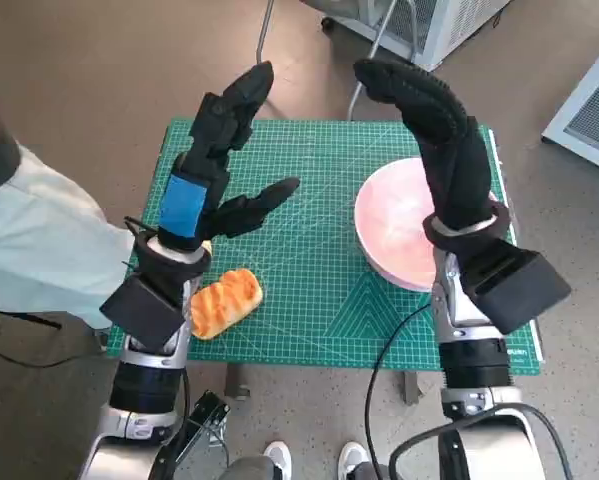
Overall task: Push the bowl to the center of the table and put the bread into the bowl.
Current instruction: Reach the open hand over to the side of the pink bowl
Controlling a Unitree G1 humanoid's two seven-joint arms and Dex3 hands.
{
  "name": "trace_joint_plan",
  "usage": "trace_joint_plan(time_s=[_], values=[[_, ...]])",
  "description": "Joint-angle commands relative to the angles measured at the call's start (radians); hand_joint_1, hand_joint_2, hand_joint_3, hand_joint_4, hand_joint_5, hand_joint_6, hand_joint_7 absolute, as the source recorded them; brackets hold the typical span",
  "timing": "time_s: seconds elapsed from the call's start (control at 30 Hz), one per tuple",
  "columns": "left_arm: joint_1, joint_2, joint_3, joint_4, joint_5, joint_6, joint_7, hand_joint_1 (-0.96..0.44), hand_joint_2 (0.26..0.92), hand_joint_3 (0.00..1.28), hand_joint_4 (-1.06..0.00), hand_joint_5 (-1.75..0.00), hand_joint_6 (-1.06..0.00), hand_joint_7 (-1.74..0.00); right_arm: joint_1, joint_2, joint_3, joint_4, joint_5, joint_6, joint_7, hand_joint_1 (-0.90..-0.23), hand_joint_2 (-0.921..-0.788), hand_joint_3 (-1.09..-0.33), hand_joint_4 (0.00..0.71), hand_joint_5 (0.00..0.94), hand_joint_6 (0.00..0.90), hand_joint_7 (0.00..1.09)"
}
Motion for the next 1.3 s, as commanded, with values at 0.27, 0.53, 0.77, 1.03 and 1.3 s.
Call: trace_joint_plan(time_s=[0.27,0.53,0.77,1.03,1.3], values=[[0.024,0.000,0.000,-0.017,0.000,-0.007,0.004,-0.44,0.921,0.27,-0.25,0.00,-0.11,-0.50,0.040,-0.068,-0.069,0.076,0.084,-0.019,0.079,-0.661,-0.921,-0.803,0.240,0.004,-0.001,0.67],[0.043,0.003,0.007,-0.026,-0.003,-0.008,0.005,-0.44,0.921,0.27,-0.25,0.00,-0.11,-0.50,0.067,-0.144,-0.171,0.163,0.120,-0.053,0.062,-0.661,-0.921,-0.807,0.238,0.003,-0.001,0.67],[0.057,0.003,0.013,-0.024,-0.009,-0.010,0.006,-0.44,0.921,0.27,-0.25,0.00,-0.11,-0.50,0.102,-0.202,-0.240,0.258,0.054,-0.080,-0.080,-0.649,-0.921,-0.838,0.231,0.000,-0.001,0.66],[0.060,-0.002,0.016,-0.019,-0.016,-0.005,0.007,-0.43,0.921,0.27,-0.25,0.00,-0.11,-0.50,0.110,-0.259,-0.277,0.488,0.002,-0.109,-0.195,-0.615,-0.921,-0.844,0.212,0.000,-0.001,0.65],[0.062,-0.004,0.016,-0.026,-0.024,0.015,0.005,-0.43,0.921,0.27,-0.25,0.00,-0.11,-0.50,0.113,-0.248,-0.284,0.647,-0.001,-0.075,-0.214,-0.572,-0.921,-0.897,0.192,0.001,-0.001,0.59]])
